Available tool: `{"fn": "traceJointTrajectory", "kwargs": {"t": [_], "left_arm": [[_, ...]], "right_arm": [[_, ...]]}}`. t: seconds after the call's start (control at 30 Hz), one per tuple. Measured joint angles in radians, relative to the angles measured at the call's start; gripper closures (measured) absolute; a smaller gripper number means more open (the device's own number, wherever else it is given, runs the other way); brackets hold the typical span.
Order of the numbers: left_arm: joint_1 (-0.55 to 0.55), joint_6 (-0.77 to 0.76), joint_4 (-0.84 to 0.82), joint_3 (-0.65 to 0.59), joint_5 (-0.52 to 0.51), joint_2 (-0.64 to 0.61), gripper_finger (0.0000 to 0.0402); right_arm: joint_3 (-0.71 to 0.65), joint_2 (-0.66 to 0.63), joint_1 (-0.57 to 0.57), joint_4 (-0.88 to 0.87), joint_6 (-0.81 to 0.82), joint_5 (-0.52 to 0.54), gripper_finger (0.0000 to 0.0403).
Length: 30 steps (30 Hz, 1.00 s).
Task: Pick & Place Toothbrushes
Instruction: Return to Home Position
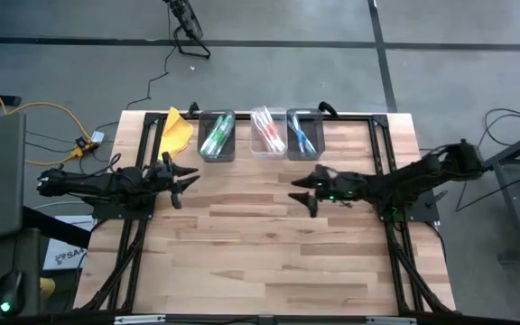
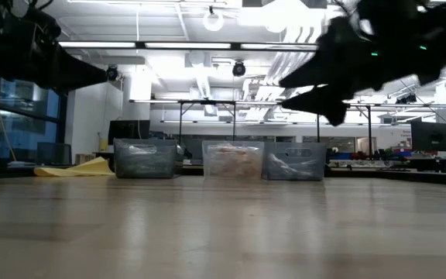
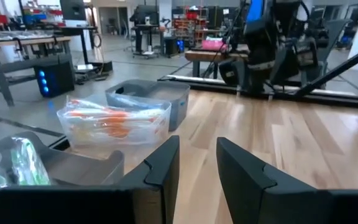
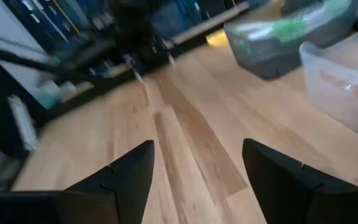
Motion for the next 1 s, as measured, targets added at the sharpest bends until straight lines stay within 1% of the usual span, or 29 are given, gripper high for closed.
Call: {"fn": "traceJointTrajectory", "kwargs": {"t": [0.1,0.17,0.3,0.43,0.57,0.7,0.87,1.0], "left_arm": [[0.0,0.003,0.006,-0.001,-0.002,0.001,0.03],[0.0,0.017,0.011,-0.002,-0.004,0.001,0.03],[0.0,0.026,0.011,-0.002,-0.005,0.001,0.03],[0.0,0.027,0.011,-0.002,-0.01,0.001,0.03],[0.0,0.027,0.011,-0.003,-0.048,0.001,0.03],[0.0,0.028,0.009,-0.004,-0.055,0.001,0.03],[0.0,0.056,0.009,-0.004,-0.061,0.001,0.03],[0.0,0.08,0.009,-0.004,-0.077,0.001,0.03]], "right_arm": [[-0.12,-0.072,-0.002,0.132,0.002,-0.012,0.0165],[-0.193,-0.14,-0.002,0.171,-0.002,-0.012,0.0165],[-0.307,-0.301,-0.004,0.193,-0.003,-0.007,0.0165],[-0.387,-0.442,-0.004,0.177,-0.012,-0.014,0.0165],[-0.386,-0.583,-0.011,0.026,-0.035,-0.049,0.0165],[-0.386,-0.698,-0.045,-0.19,-0.05,-0.066,0.0165],[-0.387,-0.846,-0.091,-0.38,-0.079,-0.115,0.0165],[-0.387,-0.972,-0.128,-0.502,-0.108,-0.124,0.0165]]}}
